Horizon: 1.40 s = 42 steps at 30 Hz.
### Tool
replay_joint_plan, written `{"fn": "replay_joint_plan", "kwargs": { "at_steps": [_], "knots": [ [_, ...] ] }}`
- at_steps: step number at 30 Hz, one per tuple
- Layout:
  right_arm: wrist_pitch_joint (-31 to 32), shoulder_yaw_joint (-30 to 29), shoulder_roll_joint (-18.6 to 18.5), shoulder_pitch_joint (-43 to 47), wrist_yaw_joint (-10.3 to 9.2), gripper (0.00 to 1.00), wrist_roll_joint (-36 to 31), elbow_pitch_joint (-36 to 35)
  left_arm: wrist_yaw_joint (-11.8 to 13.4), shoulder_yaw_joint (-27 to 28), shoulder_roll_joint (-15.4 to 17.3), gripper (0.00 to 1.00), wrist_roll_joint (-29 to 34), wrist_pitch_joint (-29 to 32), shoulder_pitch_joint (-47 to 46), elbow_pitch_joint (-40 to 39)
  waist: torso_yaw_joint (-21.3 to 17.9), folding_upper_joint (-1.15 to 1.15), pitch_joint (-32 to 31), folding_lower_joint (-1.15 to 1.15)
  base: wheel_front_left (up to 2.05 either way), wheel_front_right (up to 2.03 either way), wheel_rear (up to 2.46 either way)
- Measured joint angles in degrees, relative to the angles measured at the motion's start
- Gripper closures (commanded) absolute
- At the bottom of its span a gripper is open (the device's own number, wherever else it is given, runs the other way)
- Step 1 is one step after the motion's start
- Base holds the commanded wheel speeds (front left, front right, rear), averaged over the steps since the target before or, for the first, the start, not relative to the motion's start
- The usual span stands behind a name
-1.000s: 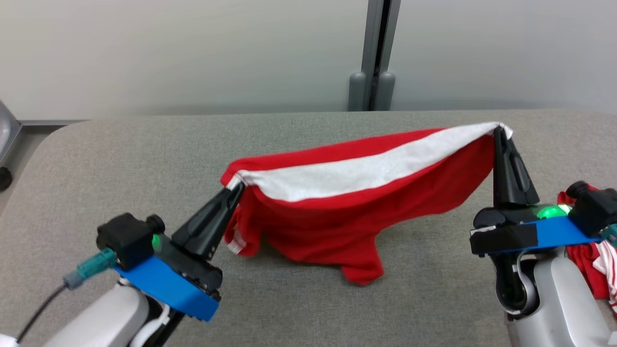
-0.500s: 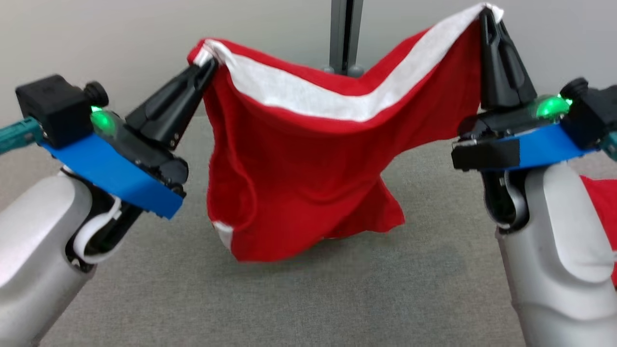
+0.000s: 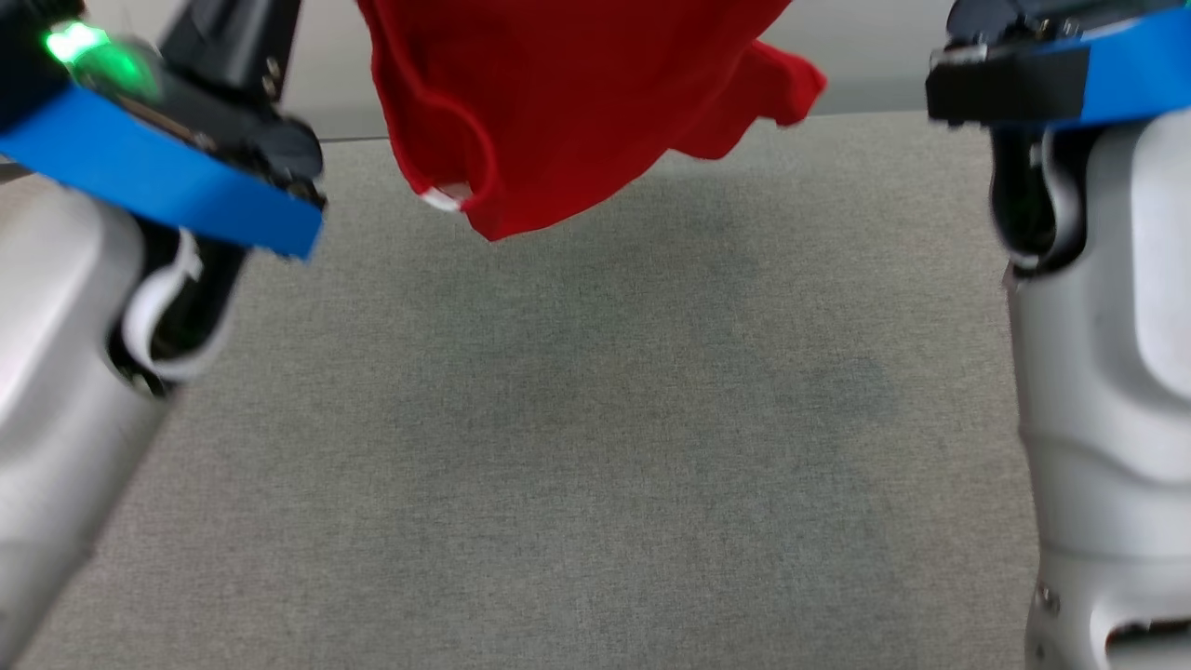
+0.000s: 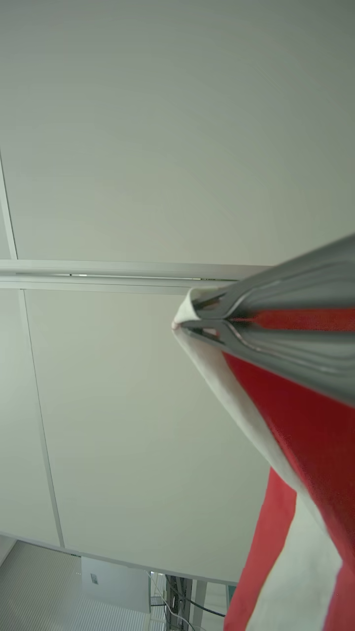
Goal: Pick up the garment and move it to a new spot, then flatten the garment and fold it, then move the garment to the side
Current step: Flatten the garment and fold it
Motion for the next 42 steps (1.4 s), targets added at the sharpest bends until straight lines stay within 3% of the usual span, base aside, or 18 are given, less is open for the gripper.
{"fn": "replay_joint_plan", "kwargs": {
  "at_steps": [8,13,20,23,31,42],
  "knots": [
    [-0.02,0.68,-0.01,22.24,0.0,1.0,4.53,-4.42,0.0,-0.31,-4.72,1.0,-1.82,-0.01,21.63,2.15,0.14,0.0,-3.49,-0.01,0.0,0.0,0.0],
    [-0.02,-1.62,0.07,39.22,0.0,1.0,7.49,-4.88,0.0,-5.13,-8.08,1.0,-1.83,0.01,37.78,3.97,0.19,0.0,-6.54,-0.02,0.0,0.0,0.0],
    [-0.02,-6.8,0.03,54.22,0.0,1.0,10.76,-8.02,0.0,-12.39,-8.92,1.0,-1.33,0.0,48.75,4.39,1.04,0.0,-11.34,-0.04,0.0,0.0,0.0],
    [-0.01,-8.08,0.08,57.97,0.01,1.0,10.99,-9.96,-0.01,-12.74,-8.29,1.0,-2.0,0.0,50.94,3.83,1.2,0.0,-12.54,-0.03,0.0,0.0,0.0],
    [0.0,-9.04,0.07,59.03,0.01,1.0,9.7,-13.33,-0.09,-10.11,-8.03,1.0,-0.27,-0.01,51.89,0.07,2.31,0.0,-11.87,-0.03,0.0,0.0,0.0],
    [0.77,-6.57,0.02,34.82,0.0,1.0,-0.66,-0.24,-0.09,-6.62,-8.76,1.0,-1.16,0.0,37.43,-3.16,4.66,0.0,-1.95,-0.01,0.0,0.0,0.0]
  ]
}}
